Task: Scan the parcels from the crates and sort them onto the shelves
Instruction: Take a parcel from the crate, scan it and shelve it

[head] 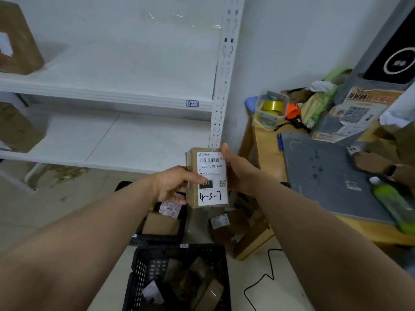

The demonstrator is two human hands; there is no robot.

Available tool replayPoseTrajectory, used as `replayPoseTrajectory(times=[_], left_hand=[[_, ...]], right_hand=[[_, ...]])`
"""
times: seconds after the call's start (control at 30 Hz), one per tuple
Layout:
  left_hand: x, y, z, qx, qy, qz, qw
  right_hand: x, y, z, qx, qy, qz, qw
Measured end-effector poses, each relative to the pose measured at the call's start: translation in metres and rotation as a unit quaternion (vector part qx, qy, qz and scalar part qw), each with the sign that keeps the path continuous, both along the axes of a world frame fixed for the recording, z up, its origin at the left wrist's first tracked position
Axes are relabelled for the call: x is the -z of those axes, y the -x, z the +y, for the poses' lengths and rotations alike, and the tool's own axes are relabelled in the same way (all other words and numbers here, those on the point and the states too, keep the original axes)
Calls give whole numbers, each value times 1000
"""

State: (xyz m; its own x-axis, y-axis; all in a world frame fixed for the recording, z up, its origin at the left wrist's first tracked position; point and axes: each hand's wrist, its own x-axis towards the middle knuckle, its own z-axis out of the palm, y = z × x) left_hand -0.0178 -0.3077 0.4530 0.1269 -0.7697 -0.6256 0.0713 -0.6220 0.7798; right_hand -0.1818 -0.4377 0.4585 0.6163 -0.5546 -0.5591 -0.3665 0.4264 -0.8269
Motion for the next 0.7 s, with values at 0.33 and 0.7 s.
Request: replayPoseTrajectory(times=[0.33,0.7], left_hand=[[41,33,-28,-33,-39,-8,999],[75,60,-39,-138,-99,-57,984]], right_hand=[[62,77,-59,102,204,249,941],[115,139,-73,99,289,364,880]])
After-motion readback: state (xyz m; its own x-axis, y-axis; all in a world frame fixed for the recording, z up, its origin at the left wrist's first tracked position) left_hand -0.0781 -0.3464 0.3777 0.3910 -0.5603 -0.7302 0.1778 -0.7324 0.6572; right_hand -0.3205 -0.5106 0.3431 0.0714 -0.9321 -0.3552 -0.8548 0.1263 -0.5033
